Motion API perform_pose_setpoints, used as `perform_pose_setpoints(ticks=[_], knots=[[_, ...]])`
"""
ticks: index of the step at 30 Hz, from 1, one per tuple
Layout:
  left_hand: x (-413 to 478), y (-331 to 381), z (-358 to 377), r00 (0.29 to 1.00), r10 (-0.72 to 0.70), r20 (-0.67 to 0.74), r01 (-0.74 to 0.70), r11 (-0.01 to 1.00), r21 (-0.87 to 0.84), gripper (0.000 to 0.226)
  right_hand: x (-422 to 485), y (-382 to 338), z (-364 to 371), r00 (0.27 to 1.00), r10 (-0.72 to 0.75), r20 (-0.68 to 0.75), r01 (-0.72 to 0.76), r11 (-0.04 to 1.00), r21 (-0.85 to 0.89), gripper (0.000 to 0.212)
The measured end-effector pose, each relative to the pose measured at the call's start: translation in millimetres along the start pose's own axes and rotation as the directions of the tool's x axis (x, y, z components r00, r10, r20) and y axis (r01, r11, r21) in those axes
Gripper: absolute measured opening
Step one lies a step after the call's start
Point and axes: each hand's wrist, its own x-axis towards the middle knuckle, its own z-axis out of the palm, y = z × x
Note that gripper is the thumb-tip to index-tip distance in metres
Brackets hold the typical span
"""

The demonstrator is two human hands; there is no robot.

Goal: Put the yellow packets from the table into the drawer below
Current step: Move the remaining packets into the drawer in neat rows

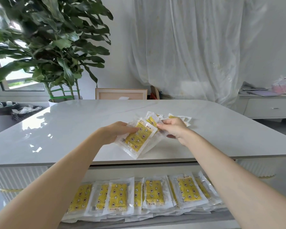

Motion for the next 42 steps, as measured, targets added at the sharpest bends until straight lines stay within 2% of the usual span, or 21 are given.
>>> perform_pose_setpoints(ticks=[4, 8, 11, 13, 15, 17, 20, 26, 28, 30, 33, 35, 36, 38, 40, 42], knots=[[-3, 3, 6, 0.997, 0.074, -0.006, -0.074, 0.997, -0.024, 0.038, 0, -9, 7, 0.993, -0.114, -0.003, 0.114, 0.993, 0.002, 0.023], [2, 1, 8, 0.988, 0.075, -0.133, -0.08, 0.996, -0.031, 0.035, 10, -5, 18, 0.975, -0.144, -0.168, 0.152, 0.988, 0.037, 0.023], [13, -5, 2, 0.954, 0.028, -0.297, -0.068, 0.99, -0.124, 0.03, 16, 6, 16, 0.946, -0.173, -0.273, 0.135, 0.979, -0.153, 0.033], [23, -11, -5, 0.924, -0.023, -0.383, -0.082, 0.963, -0.256, 0.03, 22, 19, 9, 0.948, -0.182, -0.26, 0.095, 0.944, -0.316, 0.037], [33, -18, -13, 0.897, -0.096, -0.432, -0.068, 0.934, -0.35, 0.024, 29, 32, 5, 0.962, -0.169, -0.214, 0.059, 0.894, -0.443, 0.041], [39, -29, -20, 0.879, -0.157, -0.451, -0.035, 0.921, -0.388, 0.022, 33, 42, 4, 0.973, -0.186, -0.136, 0.069, 0.797, -0.6, 0.045], [45, -43, -31, 0.886, -0.229, -0.402, 0.024, 0.891, -0.454, 0.039, 36, 50, 10, 0.98, -0.198, -0.012, 0.118, 0.632, -0.766, 0.048], [52, -47, -37, 0.89, -0.233, -0.392, 0.038, 0.894, -0.445, 0.052, 41, 53, 23, 0.923, -0.373, -0.09, 0.095, 0.45, -0.888, 0.027], [49, -44, -34, 0.891, -0.232, -0.39, 0.046, 0.901, -0.432, 0.051, 39, 48, 22, 0.907, -0.403, -0.124, 0.066, 0.425, -0.903, 0.032], [46, -41, -32, 0.897, -0.217, -0.386, 0.046, 0.912, -0.407, 0.049, 38, 44, 21, 0.887, -0.437, -0.148, 0.074, 0.452, -0.889, 0.034], [43, -35, -32, 0.905, -0.196, -0.377, 0.036, 0.919, -0.393, 0.049, 37, 37, 18, 0.896, -0.426, -0.125, 0.189, 0.621, -0.76, 0.026], [37, -31, -31, 0.908, -0.193, -0.371, 0.04, 0.923, -0.382, 0.044, 31, 32, 17, 0.934, -0.355, -0.033, 0.266, 0.757, -0.597, 0.021], [36, -31, -33, 0.907, -0.191, -0.376, 0.038, 0.924, -0.379, 0.042, 26, 28, 17, 0.947, -0.319, 0.042, 0.291, 0.793, -0.535, 0.019], [33, -32, -39, 0.911, -0.188, -0.366, 0.044, 0.929, -0.367, 0.046, 14, 22, 17, 0.953, -0.242, 0.18, 0.301, 0.8, -0.518, 0.019], [31, -32, -45, 0.914, -0.178, -0.363, 0.034, 0.928, -0.37, 0.048, 6, 20, 15, 0.953, -0.16, 0.259, 0.281, 0.793, -0.541, 0.017], [15, -24, -44, 0.925, -0.164, -0.344, 0.019, 0.922, -0.387, 0.035, -1, 20, 9, 0.951, -0.091, 0.297, 0.246, 0.804, -0.541, 0.014]])
